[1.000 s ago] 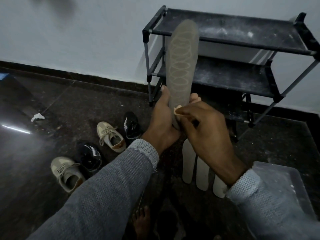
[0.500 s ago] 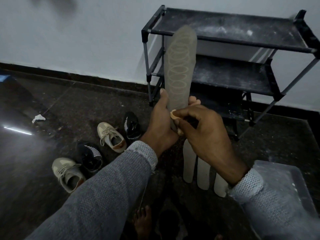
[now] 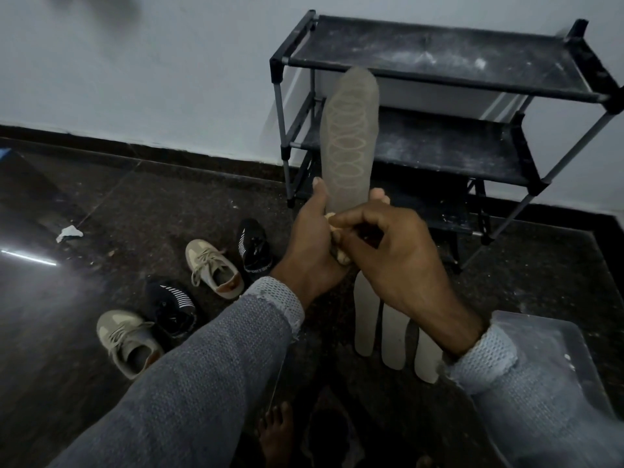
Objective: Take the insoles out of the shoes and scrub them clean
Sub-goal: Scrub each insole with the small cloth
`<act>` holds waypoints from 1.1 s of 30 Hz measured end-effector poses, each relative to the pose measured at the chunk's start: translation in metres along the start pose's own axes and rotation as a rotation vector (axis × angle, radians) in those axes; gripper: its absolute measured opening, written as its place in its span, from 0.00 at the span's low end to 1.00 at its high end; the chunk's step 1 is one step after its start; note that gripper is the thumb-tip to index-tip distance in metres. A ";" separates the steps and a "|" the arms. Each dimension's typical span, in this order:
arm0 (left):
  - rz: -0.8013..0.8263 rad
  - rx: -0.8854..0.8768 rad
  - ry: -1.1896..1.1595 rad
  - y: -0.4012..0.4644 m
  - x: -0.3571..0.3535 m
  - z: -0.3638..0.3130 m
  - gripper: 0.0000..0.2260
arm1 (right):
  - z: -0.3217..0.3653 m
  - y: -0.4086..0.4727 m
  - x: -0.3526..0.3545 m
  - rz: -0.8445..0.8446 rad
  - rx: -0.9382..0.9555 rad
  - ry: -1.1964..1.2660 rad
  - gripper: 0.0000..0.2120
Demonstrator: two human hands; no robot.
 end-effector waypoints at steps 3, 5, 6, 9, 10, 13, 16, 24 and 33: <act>0.024 -0.001 -0.002 -0.001 -0.004 0.002 0.30 | -0.002 0.006 0.009 -0.095 0.066 -0.145 0.07; 0.059 -0.002 0.008 -0.001 -0.010 0.005 0.28 | -0.007 0.013 0.018 -0.190 0.085 -0.259 0.06; 0.063 0.001 0.005 0.000 -0.012 0.006 0.27 | -0.009 0.015 0.021 -0.215 0.082 -0.277 0.06; 0.047 -0.019 -0.016 0.003 -0.009 0.004 0.29 | -0.010 0.011 0.016 -0.173 0.057 -0.199 0.06; 0.034 -0.021 -0.024 0.003 -0.006 0.002 0.30 | -0.008 0.008 0.010 -0.122 0.033 -0.137 0.07; 0.003 -0.016 -0.020 0.004 0.001 0.000 0.34 | -0.002 -0.001 -0.004 -0.005 -0.001 0.008 0.07; 0.038 -0.015 -0.046 0.002 -0.002 -0.003 0.32 | -0.005 0.004 0.003 -0.053 0.030 -0.056 0.07; 0.035 -0.044 -0.022 0.004 -0.002 -0.005 0.32 | -0.004 0.001 0.002 -0.038 0.025 -0.064 0.06; 0.030 -0.018 -0.052 0.002 -0.007 0.004 0.27 | -0.016 0.018 0.021 -0.218 0.100 -0.290 0.06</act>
Point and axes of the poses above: each hand's wrist, its own y-axis towards the middle knuckle, its own x-axis out of the back of the hand, z = x × y, the point moved 5 cm from there along y, towards the middle knuckle, and after that the axes turned 2 degrees about -z, right-handed, at the moved point
